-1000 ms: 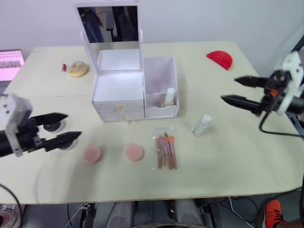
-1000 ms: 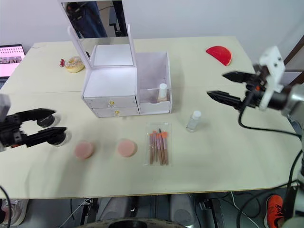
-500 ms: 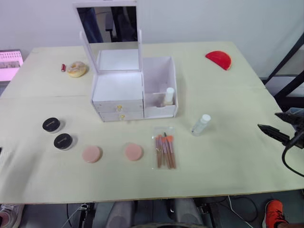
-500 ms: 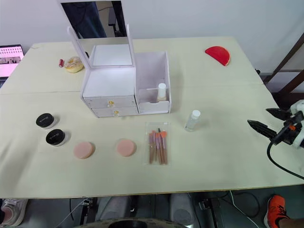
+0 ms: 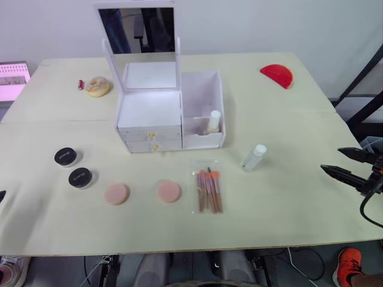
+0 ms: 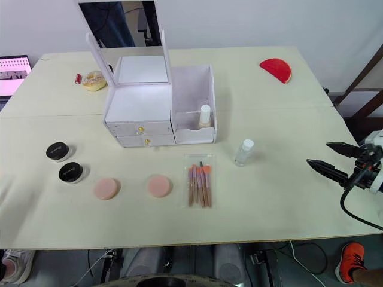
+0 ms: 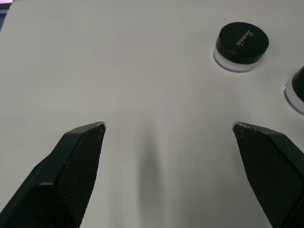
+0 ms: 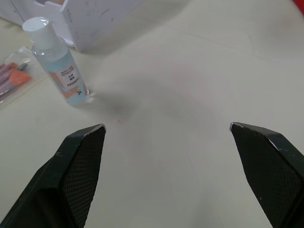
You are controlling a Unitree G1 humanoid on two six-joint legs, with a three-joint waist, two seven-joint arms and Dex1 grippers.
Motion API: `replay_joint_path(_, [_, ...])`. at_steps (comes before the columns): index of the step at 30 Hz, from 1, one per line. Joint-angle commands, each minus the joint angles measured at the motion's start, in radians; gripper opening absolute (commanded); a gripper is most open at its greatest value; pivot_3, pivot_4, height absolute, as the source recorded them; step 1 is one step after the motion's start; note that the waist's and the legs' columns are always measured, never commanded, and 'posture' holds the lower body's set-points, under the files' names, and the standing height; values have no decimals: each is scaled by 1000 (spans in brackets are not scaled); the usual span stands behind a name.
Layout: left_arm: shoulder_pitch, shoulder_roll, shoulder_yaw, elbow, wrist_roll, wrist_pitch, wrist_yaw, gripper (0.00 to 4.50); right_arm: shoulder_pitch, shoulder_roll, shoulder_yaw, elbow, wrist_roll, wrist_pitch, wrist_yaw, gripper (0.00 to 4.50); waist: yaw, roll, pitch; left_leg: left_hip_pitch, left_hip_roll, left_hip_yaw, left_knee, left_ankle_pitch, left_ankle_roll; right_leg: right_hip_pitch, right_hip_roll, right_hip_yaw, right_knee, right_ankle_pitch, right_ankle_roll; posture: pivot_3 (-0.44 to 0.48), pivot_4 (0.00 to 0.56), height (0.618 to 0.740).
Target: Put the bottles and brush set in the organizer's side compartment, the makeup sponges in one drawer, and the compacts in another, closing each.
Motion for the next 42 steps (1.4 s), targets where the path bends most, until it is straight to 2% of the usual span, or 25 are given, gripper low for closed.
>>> replay_joint_path(1, [-19,18,-26,-118,-11,7,-15,4500,-45,-23,1,-57,18,14,-37,4448,1,0,0,0,0,0,0,0,0,0,0,0,0,0,0,0,150,739])
replay_joint_path(8, [-40,-22,-151,-563,-109,190,-18,4500,-144,-23,122,-236,84,115,-65,4448,3,0,0,1,3,1,3,0,0,2,0,0,0,0,0,0,150,739])
replay_joint_path(11, [-14,-47,-207,-794,-184,293,-4,4500,-144,-37,162,-347,129,167,-49,4448,2,0,0,0,2,1,2,0,-1,2,0,0,0,2,-3,0,150,739])
replay_joint_path(14, [-19,-63,-240,-1010,-310,411,41,4500,-144,-44,201,-431,158,196,-45,4448,2,0,0,-1,0,1,2,-1,-2,1,0,0,0,4,1,0,150,739])
replay_joint_path(17, [-39,-76,-283,-1152,-389,478,95,4500,-163,-28,261,-472,136,196,-88,4448,2,-1,0,-1,0,1,3,-1,-2,1,1,0,0,3,0,0,150,739])
replay_joint_path(27, [-126,-110,-428,-1303,-454,522,207,4500,-269,81,404,-311,51,153,-202,4448,3,-1,1,4,3,1,6,-1,-2,6,5,1,0,2,-4,0,150,739])
replay_joint_path(34, [-155,-94,-436,-1309,-479,539,223,4500,-322,142,463,-198,3,97,-206,4448,1,-1,1,4,5,1,4,-1,-2,5,9,4,0,4,-7,0,150,739])
replay_joint_path(42, [-155,-90,-430,-1313,-495,551,240,4500,-331,154,451,-187,24,110,-190,4448,2,-1,1,4,6,2,5,-1,-2,5,10,5,1,5,-8,0,150,739])
